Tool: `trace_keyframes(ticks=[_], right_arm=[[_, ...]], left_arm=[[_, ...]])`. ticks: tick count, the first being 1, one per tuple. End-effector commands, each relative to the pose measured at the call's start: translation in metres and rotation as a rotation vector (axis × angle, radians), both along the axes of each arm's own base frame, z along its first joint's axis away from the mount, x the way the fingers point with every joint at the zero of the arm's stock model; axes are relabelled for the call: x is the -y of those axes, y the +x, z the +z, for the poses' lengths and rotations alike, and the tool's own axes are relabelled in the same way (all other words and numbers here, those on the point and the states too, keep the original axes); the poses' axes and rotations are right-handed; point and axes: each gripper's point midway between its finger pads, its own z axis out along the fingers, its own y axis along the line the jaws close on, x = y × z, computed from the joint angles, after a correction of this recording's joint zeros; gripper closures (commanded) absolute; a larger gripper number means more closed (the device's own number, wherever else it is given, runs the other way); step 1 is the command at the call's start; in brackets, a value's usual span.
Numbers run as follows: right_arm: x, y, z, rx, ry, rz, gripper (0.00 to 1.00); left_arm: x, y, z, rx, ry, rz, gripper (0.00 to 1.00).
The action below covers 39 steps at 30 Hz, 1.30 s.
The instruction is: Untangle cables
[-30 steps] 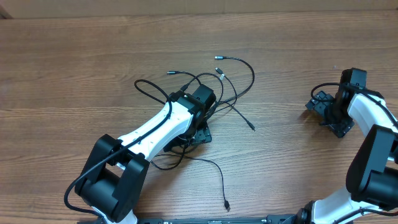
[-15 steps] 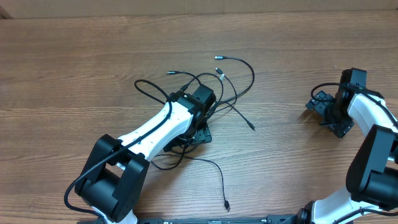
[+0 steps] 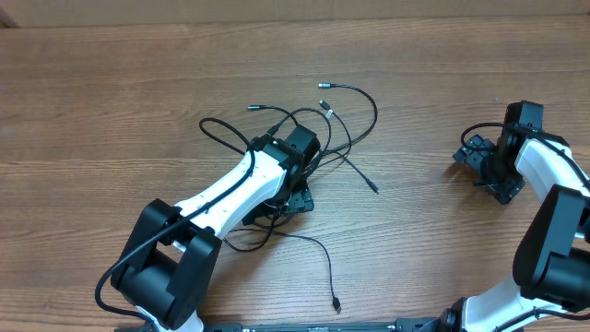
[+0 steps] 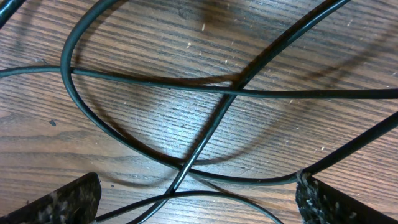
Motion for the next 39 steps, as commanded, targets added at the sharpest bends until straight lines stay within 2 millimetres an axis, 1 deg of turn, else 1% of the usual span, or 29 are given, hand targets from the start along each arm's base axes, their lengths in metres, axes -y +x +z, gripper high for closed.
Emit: trace_keyframes(ticks=[1, 22, 32, 34, 35, 36, 38, 39], right_arm=[[0.000, 0.000, -0.001, 0.002, 0.002, -0.008, 0.00], [0.000, 0.000, -0.001, 0.002, 0.001, -0.008, 0.00], [0.000, 0.000, -0.001, 0.002, 0.001, -0.008, 0.00], [0.000, 0.000, -0.001, 0.002, 0.001, -0.008, 0.00], [0.000, 0.000, -0.001, 0.002, 0.002, -0.008, 0.00], [0.000, 0.000, -0.001, 0.002, 0.001, -0.008, 0.00], [0.000, 0.000, -0.001, 0.002, 0.001, -0.008, 0.00], [0.000, 0.000, -0.001, 0.002, 0.002, -0.008, 0.00]], left_arm=[[0.001, -0.002, 0.003, 0.009, -0.008, 0.003, 0.00], [0.002, -0.002, 0.003, 0.009, -0.008, 0.003, 0.00], [0.004, 0.002, 0.003, 0.024, -0.018, 0.003, 0.00], [0.009, 0.009, 0.003, 0.054, -0.037, 0.003, 0.00], [0.014, 0.018, 0.003, 0.093, -0.059, 0.003, 0.00], [0.020, 0.026, 0.004, 0.124, -0.080, 0.003, 0.11], [0.027, 0.033, 0.005, 0.151, -0.114, 0.003, 0.42], [0.029, 0.034, 0.005, 0.153, -0.124, 0.003, 0.55]])
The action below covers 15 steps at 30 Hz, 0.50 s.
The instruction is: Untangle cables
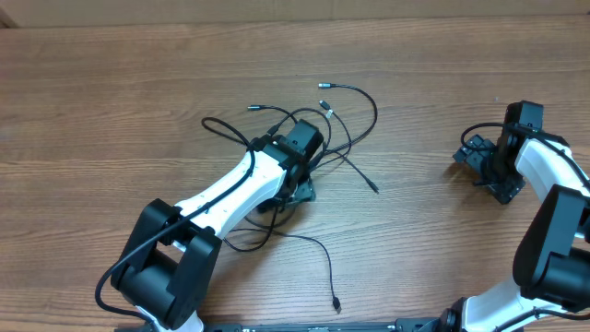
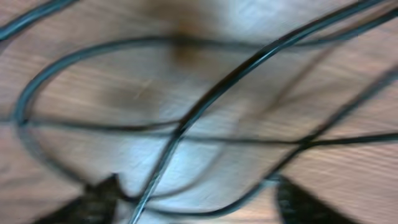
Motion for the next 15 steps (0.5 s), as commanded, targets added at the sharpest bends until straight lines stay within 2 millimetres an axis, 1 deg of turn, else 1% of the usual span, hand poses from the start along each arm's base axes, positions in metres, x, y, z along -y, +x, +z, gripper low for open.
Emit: trace_keyframes(ticks=[1, 2, 3, 8, 9, 11, 14, 15], right_arm=[[0.000, -0.001, -0.001, 0.001, 0.001, -0.008, 0.00], [0.000, -0.001, -0.001, 0.001, 0.002, -0.008, 0.00], [0.000, -0.001, -0.001, 0.001, 0.001, -0.008, 0.00], [0.000, -0.001, -0.001, 0.001, 0.001, -0.008, 0.00], [0.000, -0.001, -0.001, 0.001, 0.001, -0.008, 0.00], [0.000, -0.001, -0.001, 0.001, 0.001, -0.008, 0.00], [0.000, -0.001, -0.001, 0.001, 0.002, -0.008, 0.00], [0.000, -0.001, -0.001, 0.001, 0.001, -0.008, 0.00]], left_arm=[[0.007, 0.000, 0.005, 0.013, -0.035, -0.003, 0.72], [0.009, -0.001, 0.005, 0.007, -0.043, -0.005, 0.86], [0.009, -0.002, 0.005, 0.004, -0.045, -0.006, 0.96], [0.000, -0.015, 0.003, -0.049, -0.008, -0.004, 0.96], [-0.003, -0.018, 0.003, -0.061, 0.002, -0.004, 0.92], [-0.007, -0.023, 0.003, -0.084, 0.019, -0.004, 0.66], [-0.013, -0.032, 0.003, -0.119, 0.044, -0.003, 0.47], [-0.014, -0.034, 0.003, -0.128, 0.050, -0.003, 0.38]])
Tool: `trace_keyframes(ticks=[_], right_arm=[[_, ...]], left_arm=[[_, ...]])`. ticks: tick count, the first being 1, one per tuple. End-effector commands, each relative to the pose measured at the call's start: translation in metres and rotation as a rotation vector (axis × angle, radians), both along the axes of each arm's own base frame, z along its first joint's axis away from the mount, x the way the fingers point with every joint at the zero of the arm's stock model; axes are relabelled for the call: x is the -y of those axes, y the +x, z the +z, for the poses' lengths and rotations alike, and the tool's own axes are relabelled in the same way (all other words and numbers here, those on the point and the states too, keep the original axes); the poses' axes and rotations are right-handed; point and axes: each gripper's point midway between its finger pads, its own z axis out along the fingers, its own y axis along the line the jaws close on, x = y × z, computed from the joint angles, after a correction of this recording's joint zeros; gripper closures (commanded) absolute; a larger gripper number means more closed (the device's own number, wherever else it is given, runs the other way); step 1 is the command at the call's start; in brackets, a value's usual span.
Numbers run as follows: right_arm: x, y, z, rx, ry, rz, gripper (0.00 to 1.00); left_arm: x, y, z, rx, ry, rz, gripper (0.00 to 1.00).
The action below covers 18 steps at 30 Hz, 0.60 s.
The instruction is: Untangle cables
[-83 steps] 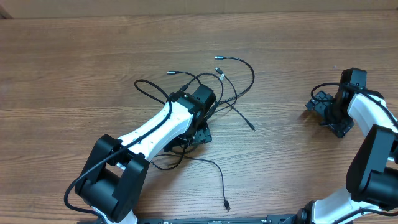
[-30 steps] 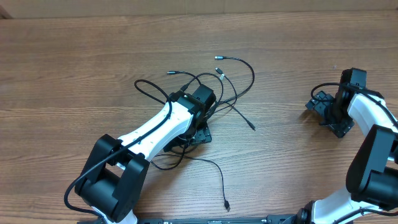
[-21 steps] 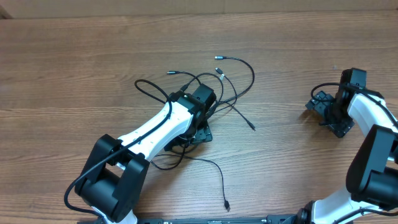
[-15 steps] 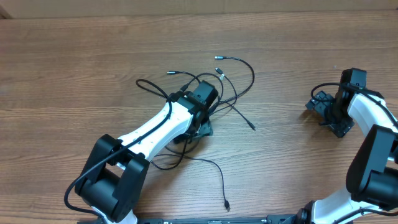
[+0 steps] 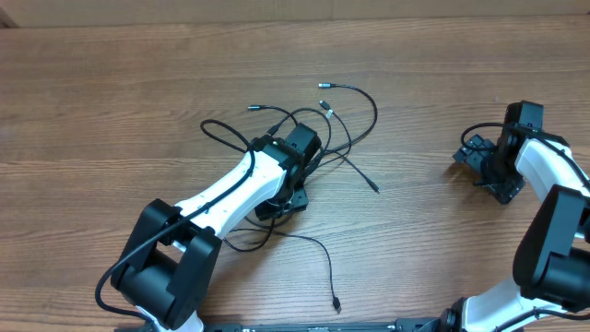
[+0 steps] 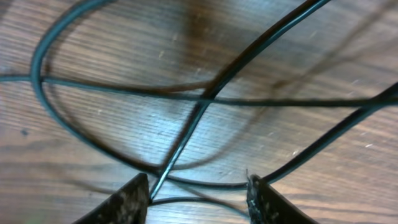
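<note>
A tangle of thin black cables lies on the wooden table, with several plug ends sticking out. My left gripper is down on the near side of the tangle. In the left wrist view the left gripper is open with a moderate gap. Crossing cable strands run between its speckled fingertips, and one strand lies against the right fingertip. My right gripper rests at the far right, away from the cables. Its jaws are too small to read.
One cable trails toward the front edge and ends in a plug. Other plug ends lie at the back and to the right of the tangle. The right arm's own black wiring loops beside its wrist.
The left wrist view is sharp again where it was blurred. The left gripper's head sits slightly nearer the front. The cables and the right arm look unchanged.
At first my left gripper stood wide open over crossing strands on the near side of the tangle. Then its view was blurred and the fingertips were closer together. Now the fingers stand narrower still around the strands. The right arm stayed put.
</note>
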Motion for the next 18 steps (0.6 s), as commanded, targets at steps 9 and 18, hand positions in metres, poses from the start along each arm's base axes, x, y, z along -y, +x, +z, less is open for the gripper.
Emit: trace_keyframes(ticks=[9, 18], right_arm=[[0.000, 0.000, -0.001, 0.001, 0.001, -0.008, 0.00], [0.000, 0.000, -0.001, 0.001, 0.001, -0.008, 0.00]], left_arm=[[-0.006, -0.023, 0.005, -0.077, 0.021, 0.013, 0.46], [-0.010, -0.015, 0.002, -0.034, 0.044, 0.081, 0.69]])
